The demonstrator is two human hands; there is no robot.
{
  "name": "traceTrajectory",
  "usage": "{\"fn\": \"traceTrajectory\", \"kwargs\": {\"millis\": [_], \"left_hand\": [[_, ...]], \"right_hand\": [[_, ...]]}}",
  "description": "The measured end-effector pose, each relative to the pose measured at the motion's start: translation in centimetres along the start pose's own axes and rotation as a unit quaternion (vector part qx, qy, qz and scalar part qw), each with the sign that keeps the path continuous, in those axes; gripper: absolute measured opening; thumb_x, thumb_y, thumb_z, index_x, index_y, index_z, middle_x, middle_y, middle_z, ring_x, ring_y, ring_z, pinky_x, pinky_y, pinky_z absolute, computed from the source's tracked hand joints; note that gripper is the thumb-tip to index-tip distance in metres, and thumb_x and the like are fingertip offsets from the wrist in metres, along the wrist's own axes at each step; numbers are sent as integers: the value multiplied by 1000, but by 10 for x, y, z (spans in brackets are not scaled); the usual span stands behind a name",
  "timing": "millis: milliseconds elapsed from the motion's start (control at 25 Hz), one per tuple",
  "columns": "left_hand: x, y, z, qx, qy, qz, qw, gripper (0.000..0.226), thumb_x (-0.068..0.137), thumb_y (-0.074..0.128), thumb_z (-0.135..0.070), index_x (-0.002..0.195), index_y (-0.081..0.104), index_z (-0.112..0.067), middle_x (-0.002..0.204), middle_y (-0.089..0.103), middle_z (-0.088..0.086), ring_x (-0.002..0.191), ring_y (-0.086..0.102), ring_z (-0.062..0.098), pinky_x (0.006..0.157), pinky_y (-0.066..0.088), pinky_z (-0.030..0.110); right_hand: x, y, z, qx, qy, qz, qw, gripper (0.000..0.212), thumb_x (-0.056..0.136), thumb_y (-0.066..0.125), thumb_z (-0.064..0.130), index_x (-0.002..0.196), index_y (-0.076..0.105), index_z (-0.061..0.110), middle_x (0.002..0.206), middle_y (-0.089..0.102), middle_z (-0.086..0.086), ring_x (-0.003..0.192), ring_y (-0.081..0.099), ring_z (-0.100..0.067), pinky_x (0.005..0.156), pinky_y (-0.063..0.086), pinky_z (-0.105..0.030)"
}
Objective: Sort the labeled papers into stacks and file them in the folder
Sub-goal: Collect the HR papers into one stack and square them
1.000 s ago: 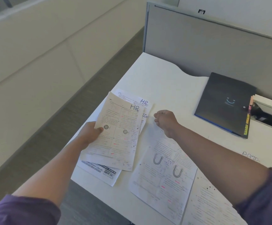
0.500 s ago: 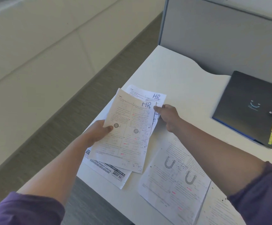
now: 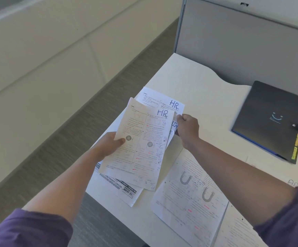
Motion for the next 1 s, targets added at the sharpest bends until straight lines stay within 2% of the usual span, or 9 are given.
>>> {"fn": "traceTrajectory", "kwargs": {"millis": [160,360,480,560,680,760,840,920,1000], "left_hand": [[0,-5,3,7,-1,-5,1000,15,106,60,-27,114,73,-24,105,80,-2,97,76,23,88,59,41],[-4,-5,3,16,10,-23,1000,15,106,60,-27,102,74,-27,94,81,-6,89,77,20,70,58,32],[-11,-3,-1,29,15,-36,999,16,106,60,-27,97,73,-30,90,79,-8,88,77,20,62,54,29],[-15,-1,-9,41,25,-38,998,16,106,60,-26,97,72,-28,92,79,-5,89,76,23,65,55,30],[-27,1,-37,47,65,-40,996,14,105,60,-26,100,73,-27,93,80,-2,87,77,24,71,59,35],[-39,6,-63,31,98,-27,994,14,105,62,-25,99,75,-26,90,82,-3,84,79,22,71,61,36],[-53,17,-87,21,129,-3,991,13,104,63,-24,102,76,-24,92,82,-3,83,80,22,76,63,42],[-69,40,-110,12,155,30,987,11,103,65,-23,102,77,-23,95,83,0,85,80,24,80,63,45],[-89,72,-135,-2,183,73,980,11,101,68,-23,103,78,-27,100,82,1,88,80,25,80,62,45]], "right_hand": [[-6,-15,15,27,-27,4,999,39,102,53,20,75,38,-3,73,41,-8,68,41,-21,73,61,-45],[-28,-76,71,-49,-164,-73,983,42,103,48,23,66,29,18,60,32,9,62,27,-15,60,28,-31],[-49,-113,95,-94,-228,-120,962,38,106,45,22,68,42,16,58,35,10,58,27,-10,57,26,-29],[-69,-137,109,-112,-262,-147,947,40,108,44,20,69,37,25,57,30,9,55,27,-11,54,24,-24],[-93,-182,114,-110,-293,-180,933,29,109,45,20,82,55,15,57,45,-4,55,34,-14,58,31,-30],[-105,-217,111,-107,-302,-197,927,29,109,46,21,99,68,5,68,61,-18,61,47,-28,60,39,-38],[-119,-257,107,-99,-305,-229,919,29,108,47,20,110,71,3,71,64,-7,63,50,-16,62,43,-28],[-133,-300,98,-87,-296,-262,915,27,106,48,19,97,71,8,64,54,6,60,46,-4,60,36,-13],[-141,-337,81,-69,-266,-275,921,33,105,48,19,74,58,22,59,44,7,57,38,-6,69,38,-18]]}}
Point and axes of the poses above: each hand's wrist, its own x-axis towards the middle knuckle, its own y-axis out of the palm, z = x × y, the point moved 9 cm from there along x, towards the middle knuckle
